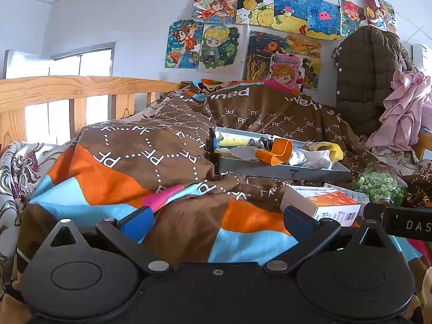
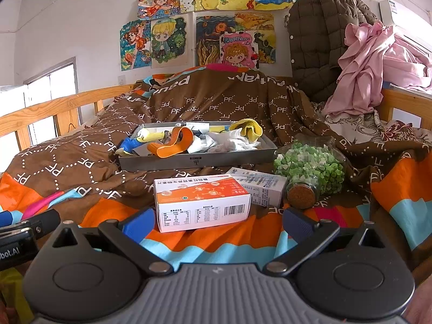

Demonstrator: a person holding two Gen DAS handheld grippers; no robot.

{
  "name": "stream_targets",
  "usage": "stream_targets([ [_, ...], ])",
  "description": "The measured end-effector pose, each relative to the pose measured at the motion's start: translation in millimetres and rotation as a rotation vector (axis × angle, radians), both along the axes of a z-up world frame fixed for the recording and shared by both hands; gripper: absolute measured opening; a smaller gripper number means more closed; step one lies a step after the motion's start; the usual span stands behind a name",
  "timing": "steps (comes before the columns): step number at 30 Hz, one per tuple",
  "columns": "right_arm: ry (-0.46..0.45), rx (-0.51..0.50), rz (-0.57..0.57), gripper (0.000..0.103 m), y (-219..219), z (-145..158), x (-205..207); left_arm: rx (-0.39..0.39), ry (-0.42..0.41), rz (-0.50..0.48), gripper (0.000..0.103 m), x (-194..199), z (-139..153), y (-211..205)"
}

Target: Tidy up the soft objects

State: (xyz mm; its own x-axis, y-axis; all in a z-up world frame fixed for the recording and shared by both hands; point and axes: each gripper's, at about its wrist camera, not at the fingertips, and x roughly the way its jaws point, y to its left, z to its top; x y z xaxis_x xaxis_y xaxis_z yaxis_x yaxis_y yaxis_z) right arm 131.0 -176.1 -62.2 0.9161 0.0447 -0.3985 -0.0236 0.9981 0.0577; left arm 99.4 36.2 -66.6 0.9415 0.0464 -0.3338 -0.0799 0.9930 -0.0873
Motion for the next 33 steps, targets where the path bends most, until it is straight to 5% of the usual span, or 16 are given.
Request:
stream_targets([
  [33, 0.009, 0.006, 0.002, 0.103, 0.2, 0.2, 0.1, -0.006, 0.004, 0.0, 0.102, 0.1, -0.2, 0.9],
])
